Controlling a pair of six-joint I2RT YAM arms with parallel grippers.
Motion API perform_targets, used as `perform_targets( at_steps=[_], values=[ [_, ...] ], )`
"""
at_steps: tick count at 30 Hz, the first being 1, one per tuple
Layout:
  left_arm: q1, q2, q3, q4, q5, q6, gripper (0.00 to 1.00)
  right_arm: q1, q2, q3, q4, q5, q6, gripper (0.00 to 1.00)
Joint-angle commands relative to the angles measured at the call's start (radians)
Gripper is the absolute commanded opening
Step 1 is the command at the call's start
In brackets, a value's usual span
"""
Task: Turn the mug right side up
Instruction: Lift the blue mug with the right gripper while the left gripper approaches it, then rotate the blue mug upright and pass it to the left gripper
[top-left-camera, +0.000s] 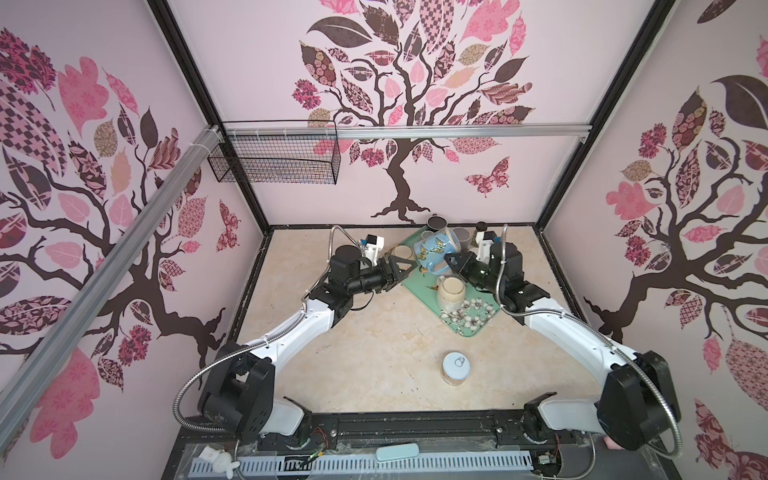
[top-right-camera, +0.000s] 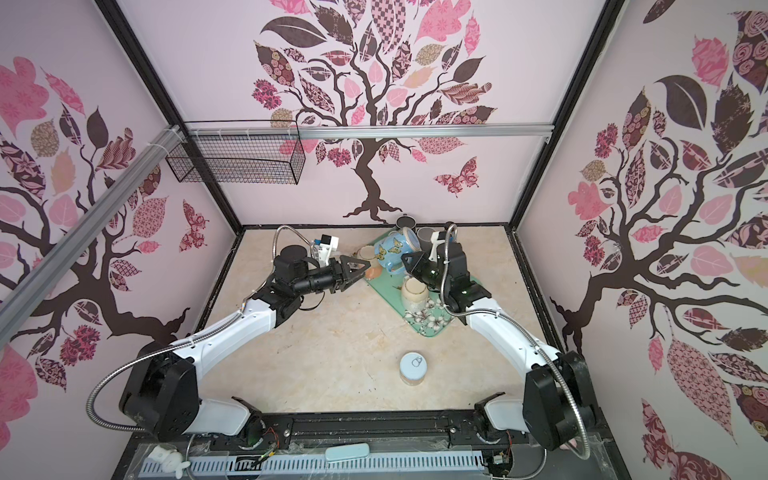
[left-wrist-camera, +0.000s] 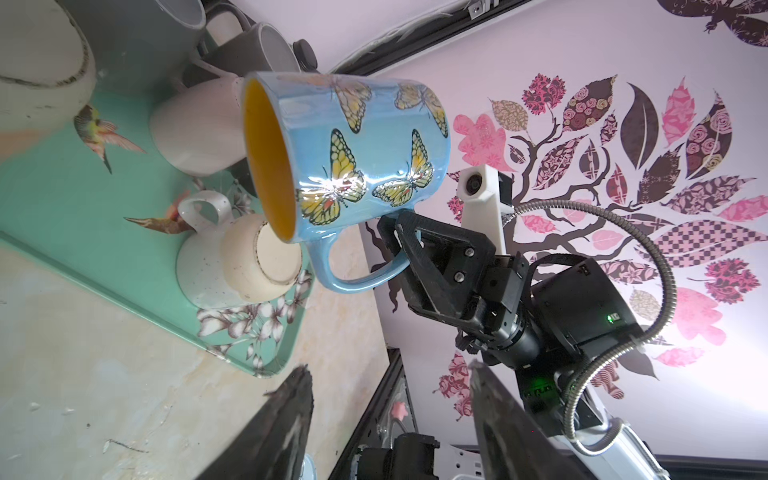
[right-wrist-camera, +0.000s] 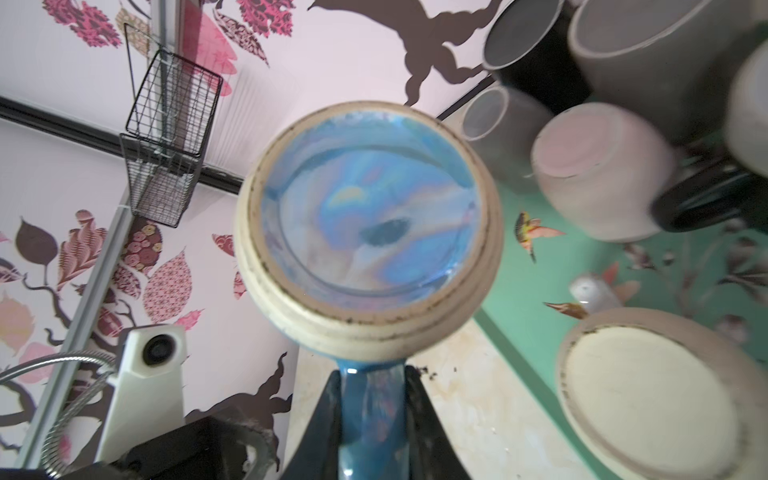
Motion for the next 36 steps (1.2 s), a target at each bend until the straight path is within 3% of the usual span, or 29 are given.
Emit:
perform_targets(
  at_steps=[1,16,25,31,34,36],
  values=[
    [0.028,0.036,-0.044,0.176,0.036,-0.169,0.61,0.025,0.035,0.093,0.245,-0.039,0.082,0.00],
    [0.054,0.134,-0.072,0.305,0.035,-0.330,0.60,0.077,0.127,0.133,0.380,-0.089,0.204,0.00],
    [0.054,0.213,-0.051,0.510,0.069,-0.458,0.55,0.106,0.168,0.130,0.446,-0.114,0.268,0.00],
    [0.058,0.248,-0.064,0.676,0.039,-0.561,0.37,0.112,0.184,0.123,0.467,-0.138,0.300,0.00],
    [0.065,0.260,-0.070,0.777,0.024,-0.606,0.22,0.115,0.188,0.105,0.473,-0.144,0.309,0.00],
    [0.075,0.253,-0.081,0.795,0.015,-0.615,0.07,0.114,0.195,0.094,0.465,-0.147,0.308,0.00]
  ],
)
